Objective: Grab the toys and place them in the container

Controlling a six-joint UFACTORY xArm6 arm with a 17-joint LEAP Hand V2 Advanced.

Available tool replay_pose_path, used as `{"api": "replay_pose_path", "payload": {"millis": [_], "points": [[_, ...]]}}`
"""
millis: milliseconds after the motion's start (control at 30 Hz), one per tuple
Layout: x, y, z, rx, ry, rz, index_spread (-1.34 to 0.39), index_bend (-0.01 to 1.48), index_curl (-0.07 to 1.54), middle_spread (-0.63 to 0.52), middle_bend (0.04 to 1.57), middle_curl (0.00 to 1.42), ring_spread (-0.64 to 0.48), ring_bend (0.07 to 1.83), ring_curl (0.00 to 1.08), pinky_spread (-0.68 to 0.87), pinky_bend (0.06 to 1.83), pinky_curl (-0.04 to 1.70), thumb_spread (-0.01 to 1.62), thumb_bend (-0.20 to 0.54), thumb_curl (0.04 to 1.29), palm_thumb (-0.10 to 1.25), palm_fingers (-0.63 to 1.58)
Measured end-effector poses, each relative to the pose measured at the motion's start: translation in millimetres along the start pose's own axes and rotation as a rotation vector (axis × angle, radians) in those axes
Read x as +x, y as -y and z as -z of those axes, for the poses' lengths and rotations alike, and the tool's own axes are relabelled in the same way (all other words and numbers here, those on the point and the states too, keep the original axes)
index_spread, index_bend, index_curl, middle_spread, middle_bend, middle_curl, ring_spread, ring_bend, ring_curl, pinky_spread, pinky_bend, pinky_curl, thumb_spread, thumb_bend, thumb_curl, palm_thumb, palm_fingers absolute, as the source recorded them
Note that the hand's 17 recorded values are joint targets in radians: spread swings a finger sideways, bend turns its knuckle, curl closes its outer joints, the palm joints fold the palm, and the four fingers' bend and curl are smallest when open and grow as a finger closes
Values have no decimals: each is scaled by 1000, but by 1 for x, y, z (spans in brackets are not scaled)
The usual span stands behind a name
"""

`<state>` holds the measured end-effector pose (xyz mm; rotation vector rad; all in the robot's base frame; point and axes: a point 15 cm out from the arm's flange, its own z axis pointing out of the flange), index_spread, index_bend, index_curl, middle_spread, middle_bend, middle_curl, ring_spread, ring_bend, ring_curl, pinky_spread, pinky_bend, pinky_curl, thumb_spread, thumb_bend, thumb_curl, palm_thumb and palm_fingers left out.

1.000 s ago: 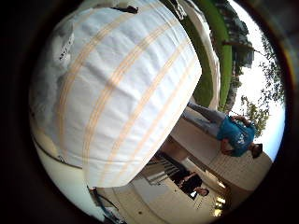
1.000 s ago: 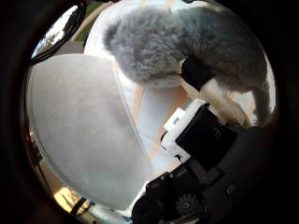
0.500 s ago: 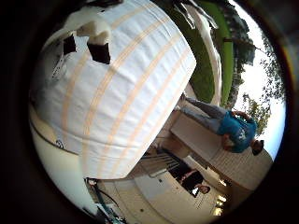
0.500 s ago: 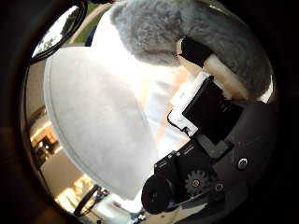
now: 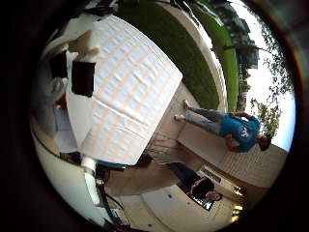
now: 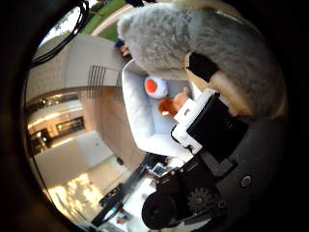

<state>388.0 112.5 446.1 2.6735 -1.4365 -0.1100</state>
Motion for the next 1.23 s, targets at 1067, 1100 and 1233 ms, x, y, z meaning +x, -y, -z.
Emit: {"api": "replay_pose_path", "payload": {"millis": [1067, 1100, 1233], "points": [[-87, 25, -61, -212, 43, 114, -442, 226, 347, 35, 150, 495, 262, 524, 360, 398, 707, 604, 1249, -23, 442, 694, -156], [-88, 22, -55, -196, 45, 116, -440, 203, 339, 39, 143, 474, 267, 495, 348, 405, 674, 582, 1248, -22, 437, 694, -139], [-90, 5, -31, -148, 47, 117, -433, 168, 319, 46, 131, 426, 276, 452, 330, 420, 626, 537, 1243, -20, 427, 699, -105]]}}
